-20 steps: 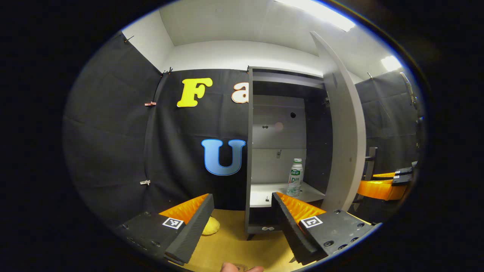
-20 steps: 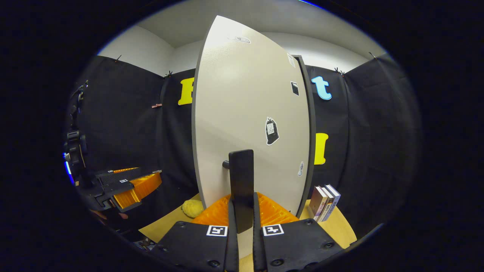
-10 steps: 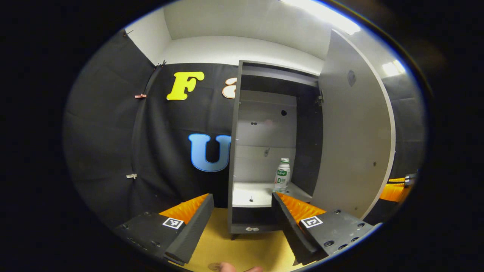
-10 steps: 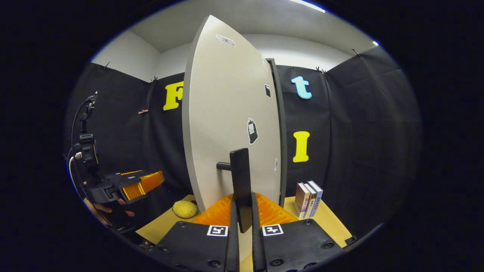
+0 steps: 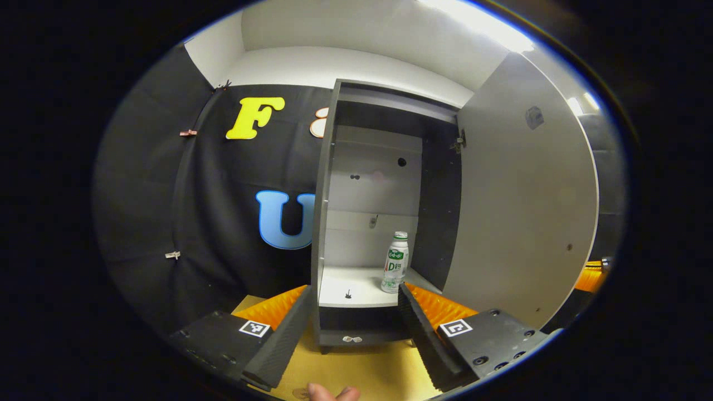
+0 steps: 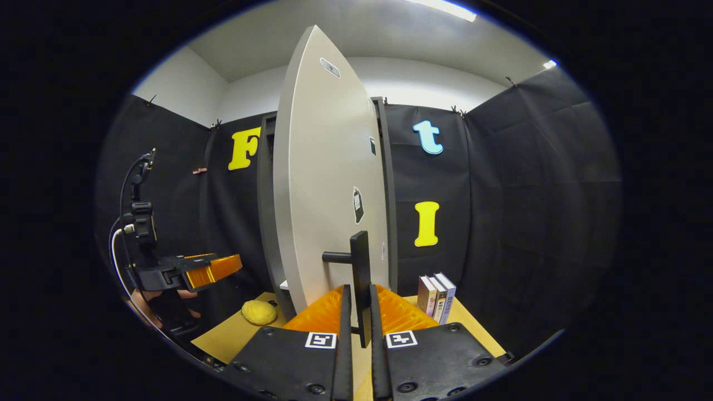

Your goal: Open the cabinet door with the right hand, grasp the bottle in the cabinet with the left hand and place it on the coaster, then close the cabinet door with the right hand.

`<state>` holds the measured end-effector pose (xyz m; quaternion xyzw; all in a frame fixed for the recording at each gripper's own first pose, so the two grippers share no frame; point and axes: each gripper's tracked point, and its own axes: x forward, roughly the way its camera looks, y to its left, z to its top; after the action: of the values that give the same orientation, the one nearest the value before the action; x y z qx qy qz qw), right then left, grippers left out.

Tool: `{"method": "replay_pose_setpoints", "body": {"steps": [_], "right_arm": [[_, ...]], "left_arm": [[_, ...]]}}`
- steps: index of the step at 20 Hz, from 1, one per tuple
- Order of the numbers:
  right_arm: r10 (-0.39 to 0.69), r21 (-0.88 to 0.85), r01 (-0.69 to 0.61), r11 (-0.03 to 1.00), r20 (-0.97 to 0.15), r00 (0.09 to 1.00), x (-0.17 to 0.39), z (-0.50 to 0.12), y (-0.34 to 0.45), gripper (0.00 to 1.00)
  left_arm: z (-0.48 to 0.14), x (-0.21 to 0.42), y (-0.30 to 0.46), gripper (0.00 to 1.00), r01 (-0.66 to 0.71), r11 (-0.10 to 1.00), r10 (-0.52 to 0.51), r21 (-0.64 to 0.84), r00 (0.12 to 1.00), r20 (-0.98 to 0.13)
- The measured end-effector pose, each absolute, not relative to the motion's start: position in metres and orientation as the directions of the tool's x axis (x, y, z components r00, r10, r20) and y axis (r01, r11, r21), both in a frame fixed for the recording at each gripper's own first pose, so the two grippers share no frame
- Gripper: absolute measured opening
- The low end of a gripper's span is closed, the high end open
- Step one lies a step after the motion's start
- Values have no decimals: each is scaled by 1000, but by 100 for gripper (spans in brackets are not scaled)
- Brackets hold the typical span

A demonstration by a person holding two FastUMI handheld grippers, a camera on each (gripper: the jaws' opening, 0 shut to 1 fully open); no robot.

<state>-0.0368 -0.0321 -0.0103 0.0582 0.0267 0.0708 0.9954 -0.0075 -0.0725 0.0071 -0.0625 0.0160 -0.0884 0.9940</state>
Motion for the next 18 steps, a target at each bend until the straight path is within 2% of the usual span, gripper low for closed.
{"method": "replay_pose_setpoints", "body": {"steps": [7,8,9,14,15,16,17,18], "right_arm": [[45,112,-42,993,-28,999,-36,-4,-64,15],[25,105,-22,994,-28,999,-35,-4,-70,2],[8,100,-5,995,-26,1000,-36,-3,-75,12],[-43,137,45,990,-12,999,-35,6,-85,12],[-56,148,57,987,-7,998,-37,9,-88,12],[-55,173,54,983,1,998,-39,13,-94,12],[-54,198,52,979,6,999,-42,17,-98,12],[-64,204,60,977,13,998,-44,19,-102,12]], "left_arm": [[11,25,-78,95,127,970,-130,-209,991,0],[10,31,-82,95,134,967,-137,-219,991,-2],[6,36,-85,95,134,965,-140,-227,990,-9],[-2,68,-105,92,142,972,-153,-188,987,-47],[-4,73,-111,97,149,972,-160,-181,986,-46],[-6,80,-119,92,159,971,-170,-177,984,-46],[-7,86,-126,97,171,969,-182,-177,982,-50],[-9,92,-136,94,184,967,-197,-177,979,-55]]}}
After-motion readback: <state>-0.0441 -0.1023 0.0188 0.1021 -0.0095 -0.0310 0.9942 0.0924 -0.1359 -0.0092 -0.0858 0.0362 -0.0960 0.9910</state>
